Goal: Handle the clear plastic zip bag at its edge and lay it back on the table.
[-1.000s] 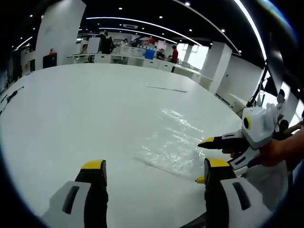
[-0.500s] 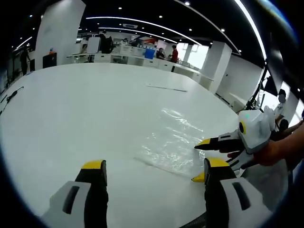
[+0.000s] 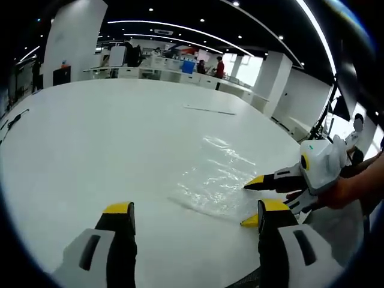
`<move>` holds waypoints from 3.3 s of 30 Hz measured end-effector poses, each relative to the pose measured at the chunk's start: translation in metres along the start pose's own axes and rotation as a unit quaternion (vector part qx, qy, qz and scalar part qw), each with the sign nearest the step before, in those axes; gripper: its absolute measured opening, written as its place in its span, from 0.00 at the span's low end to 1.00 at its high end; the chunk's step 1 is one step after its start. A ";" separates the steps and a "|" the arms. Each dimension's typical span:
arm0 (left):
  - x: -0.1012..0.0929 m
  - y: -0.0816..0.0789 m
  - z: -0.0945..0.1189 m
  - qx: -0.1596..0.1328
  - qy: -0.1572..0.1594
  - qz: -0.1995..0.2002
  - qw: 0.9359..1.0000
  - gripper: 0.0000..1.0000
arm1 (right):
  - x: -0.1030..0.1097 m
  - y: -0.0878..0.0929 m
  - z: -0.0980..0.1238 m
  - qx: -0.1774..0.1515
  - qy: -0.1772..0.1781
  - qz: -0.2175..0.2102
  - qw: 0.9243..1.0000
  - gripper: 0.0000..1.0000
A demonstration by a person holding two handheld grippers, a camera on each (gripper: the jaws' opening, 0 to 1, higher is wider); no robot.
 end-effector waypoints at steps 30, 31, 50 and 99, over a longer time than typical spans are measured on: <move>-0.004 0.006 -0.002 0.016 0.003 -0.012 1.000 0.81 | 0.000 -0.001 0.008 0.013 0.005 0.029 0.999 0.03; -0.004 0.006 -0.002 0.016 0.003 -0.013 1.000 0.81 | 0.000 -0.001 0.006 0.013 0.004 0.029 0.999 0.02; -0.011 0.004 -0.002 0.018 0.009 -0.024 1.000 0.79 | -0.014 -0.016 0.018 -0.007 0.017 0.054 0.998 0.00; -0.029 -0.031 -0.035 -0.006 0.044 -0.286 0.957 0.58 | -0.008 -0.026 0.081 -0.010 -0.066 0.151 0.986 0.00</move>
Point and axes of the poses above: the point that each gripper's makers call its tool centre point, and the gripper's own axes: z roughly backward along the fingers, x roughly to its left, y roughly out of its underside, the point moved 1 cm from there along z, roughly backward along the fingers, and after that the axes turned 2 degrees about x, right-handed, at the moved point
